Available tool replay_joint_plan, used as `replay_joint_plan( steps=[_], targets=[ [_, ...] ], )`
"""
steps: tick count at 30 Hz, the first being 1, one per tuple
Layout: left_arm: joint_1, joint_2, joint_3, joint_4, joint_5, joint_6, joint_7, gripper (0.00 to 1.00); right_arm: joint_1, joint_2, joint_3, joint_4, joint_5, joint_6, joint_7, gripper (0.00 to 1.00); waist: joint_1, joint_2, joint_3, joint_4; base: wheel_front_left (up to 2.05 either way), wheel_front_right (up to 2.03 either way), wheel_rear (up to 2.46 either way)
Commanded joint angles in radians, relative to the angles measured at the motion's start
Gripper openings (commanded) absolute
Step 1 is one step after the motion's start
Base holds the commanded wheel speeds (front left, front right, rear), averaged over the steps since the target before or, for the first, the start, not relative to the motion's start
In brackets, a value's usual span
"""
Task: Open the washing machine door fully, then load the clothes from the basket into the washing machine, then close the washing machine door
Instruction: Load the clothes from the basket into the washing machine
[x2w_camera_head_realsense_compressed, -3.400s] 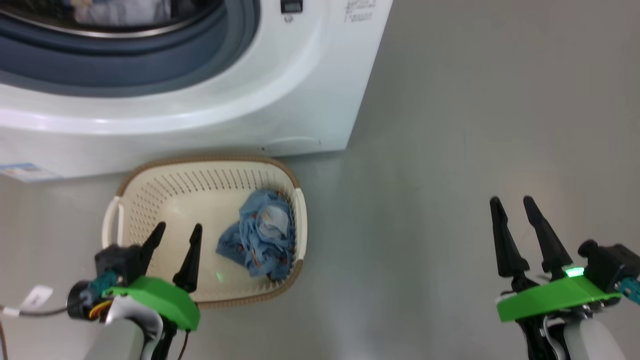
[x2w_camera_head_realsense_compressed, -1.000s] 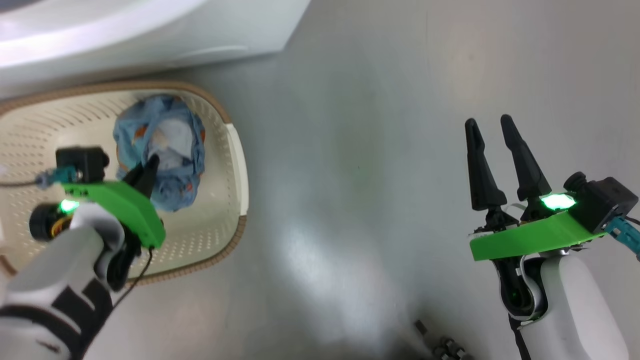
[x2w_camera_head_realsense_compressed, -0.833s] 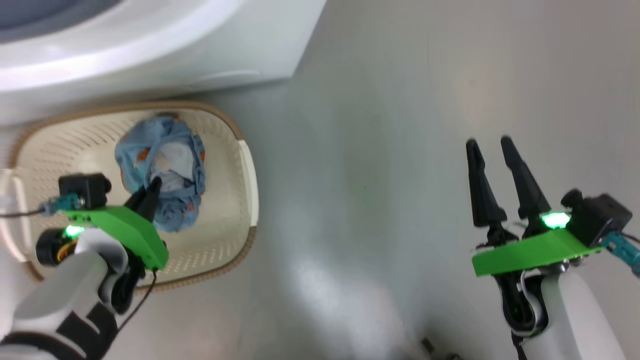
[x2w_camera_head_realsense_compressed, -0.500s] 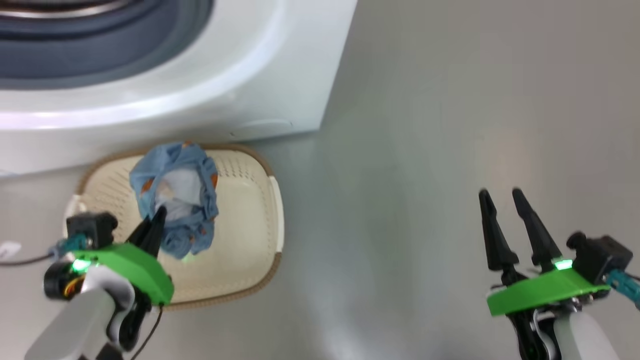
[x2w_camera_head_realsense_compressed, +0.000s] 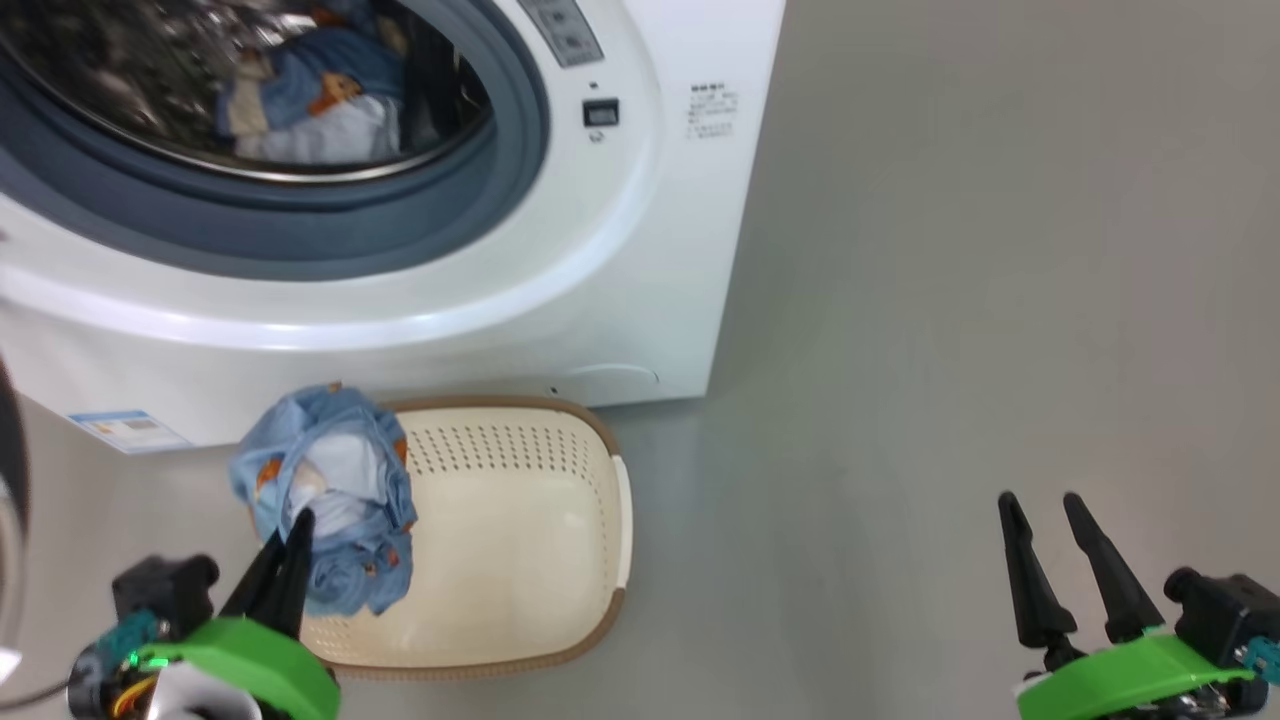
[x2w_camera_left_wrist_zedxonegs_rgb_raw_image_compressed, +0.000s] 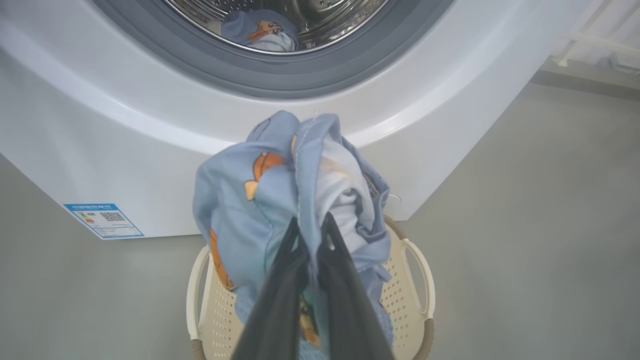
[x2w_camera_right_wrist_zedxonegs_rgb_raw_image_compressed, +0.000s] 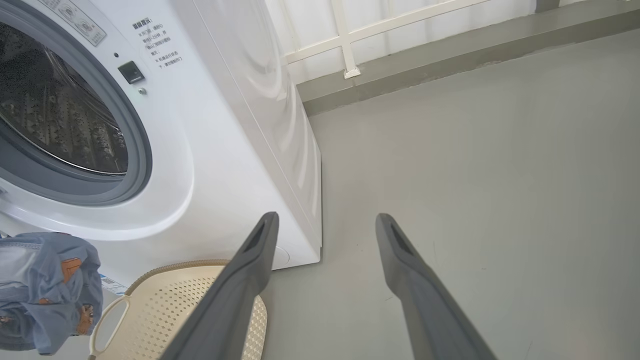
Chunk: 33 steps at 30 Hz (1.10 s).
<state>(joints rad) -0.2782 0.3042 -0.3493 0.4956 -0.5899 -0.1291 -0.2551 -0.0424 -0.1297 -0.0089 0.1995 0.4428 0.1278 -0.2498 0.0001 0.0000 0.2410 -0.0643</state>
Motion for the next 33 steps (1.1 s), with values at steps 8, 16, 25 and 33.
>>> replay_joint_plan(
  steps=[8, 16, 25, 33],
  targets=[
    [0.179, -0.027, 0.207, -0.212, 0.139, -0.002, -0.007, 0.0, 0.087, -0.031, 0.0, -0.033, 0.012, 0.003, -0.012, 1.0, -0.0001, 0.0, -0.117, 0.062, 0.0, 0.0, 0.0],
    [0.34, -0.076, 0.303, -0.369, 0.213, -0.002, -0.007, 0.0, 0.124, -0.042, -0.01, -0.035, 0.018, 0.003, -0.012, 1.0, -0.0001, 0.0, -0.146, 0.06, 0.0, 0.0, 0.0],
    [0.413, -0.117, 0.345, -0.47, 0.241, -0.002, -0.007, 0.0, 0.137, -0.05, -0.017, -0.041, 0.018, 0.003, -0.012, 1.0, -0.0001, 0.0, -0.147, 0.061, 0.0, 0.0, 0.0],
    [0.382, -0.125, 0.339, -0.471, 0.241, -0.002, -0.007, 0.0, 0.124, -0.049, -0.016, -0.048, 0.016, 0.003, -0.012, 1.0, -0.0001, 0.0, -0.123, 0.054, 0.0, 0.0, 0.0]
  ],
)
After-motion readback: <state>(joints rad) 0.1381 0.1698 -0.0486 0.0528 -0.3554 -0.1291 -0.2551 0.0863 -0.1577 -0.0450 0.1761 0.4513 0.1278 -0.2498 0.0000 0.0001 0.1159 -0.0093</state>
